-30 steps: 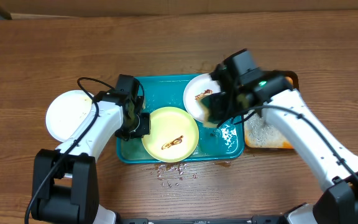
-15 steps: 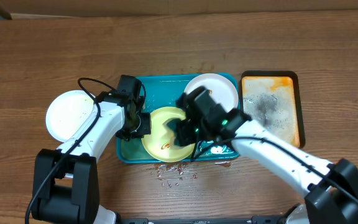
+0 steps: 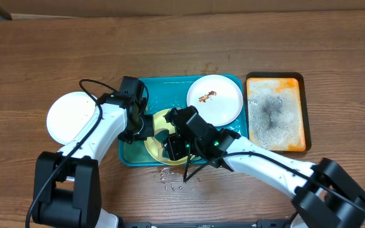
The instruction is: Clean dirty plates on tray and stack at the side
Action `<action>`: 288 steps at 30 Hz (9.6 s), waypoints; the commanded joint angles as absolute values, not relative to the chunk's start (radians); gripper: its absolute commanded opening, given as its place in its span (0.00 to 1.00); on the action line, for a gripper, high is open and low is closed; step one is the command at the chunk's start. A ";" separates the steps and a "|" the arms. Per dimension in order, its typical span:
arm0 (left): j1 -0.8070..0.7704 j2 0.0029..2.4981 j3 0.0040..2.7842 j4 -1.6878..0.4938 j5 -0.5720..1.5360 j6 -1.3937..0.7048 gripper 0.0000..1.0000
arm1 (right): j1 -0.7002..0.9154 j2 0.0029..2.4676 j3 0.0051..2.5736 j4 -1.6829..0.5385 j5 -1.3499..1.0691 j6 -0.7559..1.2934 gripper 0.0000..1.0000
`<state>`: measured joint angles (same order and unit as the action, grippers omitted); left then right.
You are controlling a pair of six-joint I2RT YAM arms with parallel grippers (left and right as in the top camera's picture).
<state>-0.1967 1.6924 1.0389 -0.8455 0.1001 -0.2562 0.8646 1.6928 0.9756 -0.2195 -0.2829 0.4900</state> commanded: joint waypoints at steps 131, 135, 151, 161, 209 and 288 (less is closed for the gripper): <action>-0.204 1.521 1.113 -0.885 -0.223 -0.344 0.04 | 0.605 1.573 1.186 -0.607 -0.021 0.397 0.04; -0.204 1.456 1.113 -0.890 -0.350 -0.337 0.04 | 0.495 1.549 1.186 -0.734 0.026 0.395 0.04; -0.325 1.449 1.114 -0.988 -0.283 -0.190 0.04 | 0.280 1.549 1.185 -0.893 0.024 0.392 0.04; -0.334 1.449 1.286 -0.964 -0.480 -0.200 0.04 | 0.280 1.549 1.185 -0.906 0.025 0.392 0.04; -0.768 1.582 1.213 -0.860 -1.229 -0.059 0.04 | 0.279 1.549 1.185 -0.934 0.209 0.393 0.04; -0.471 1.448 1.248 -0.979 -0.757 -0.218 0.04 | 0.279 1.549 1.185 -0.953 0.179 0.393 0.04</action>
